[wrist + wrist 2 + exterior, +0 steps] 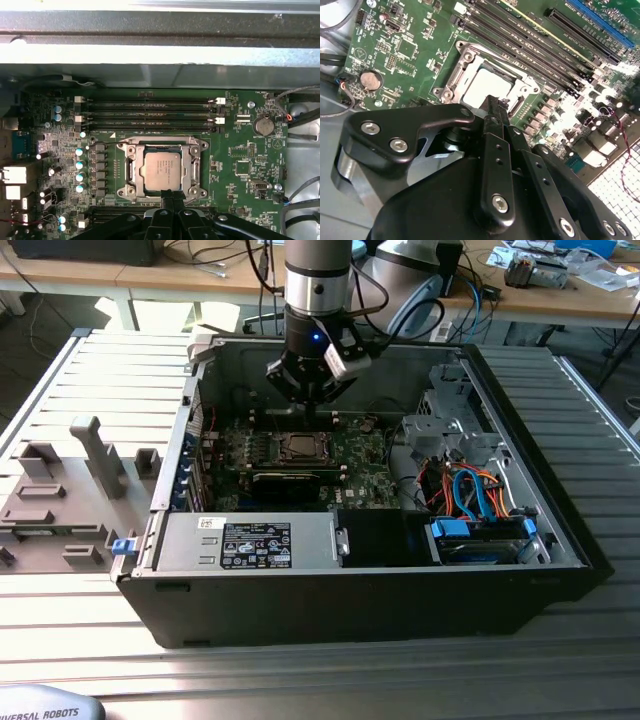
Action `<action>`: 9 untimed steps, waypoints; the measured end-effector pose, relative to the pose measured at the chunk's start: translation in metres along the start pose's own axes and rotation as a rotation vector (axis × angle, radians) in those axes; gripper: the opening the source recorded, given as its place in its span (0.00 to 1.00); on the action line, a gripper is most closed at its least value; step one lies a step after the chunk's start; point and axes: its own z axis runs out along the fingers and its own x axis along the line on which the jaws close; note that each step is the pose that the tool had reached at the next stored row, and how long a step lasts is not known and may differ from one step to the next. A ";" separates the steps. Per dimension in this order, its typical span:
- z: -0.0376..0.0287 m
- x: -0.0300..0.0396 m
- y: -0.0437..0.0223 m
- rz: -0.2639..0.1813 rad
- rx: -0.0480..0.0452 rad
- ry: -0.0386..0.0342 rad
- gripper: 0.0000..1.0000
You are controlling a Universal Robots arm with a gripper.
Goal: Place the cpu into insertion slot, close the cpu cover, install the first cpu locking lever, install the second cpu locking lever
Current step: 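Install the first cpu locking lever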
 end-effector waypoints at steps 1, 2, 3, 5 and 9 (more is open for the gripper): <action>0.0001 0.0000 0.0000 0.000 -0.0002 0.0036 0.11; 0.0000 0.0001 0.0000 0.000 0.0000 0.0049 0.11; 0.0000 0.0001 0.0000 0.000 0.0000 0.0051 0.11; 0.0000 0.0001 0.0000 0.000 0.0000 0.0053 0.11; 0.0000 0.0008 0.0000 0.000 -0.0001 0.0054 0.11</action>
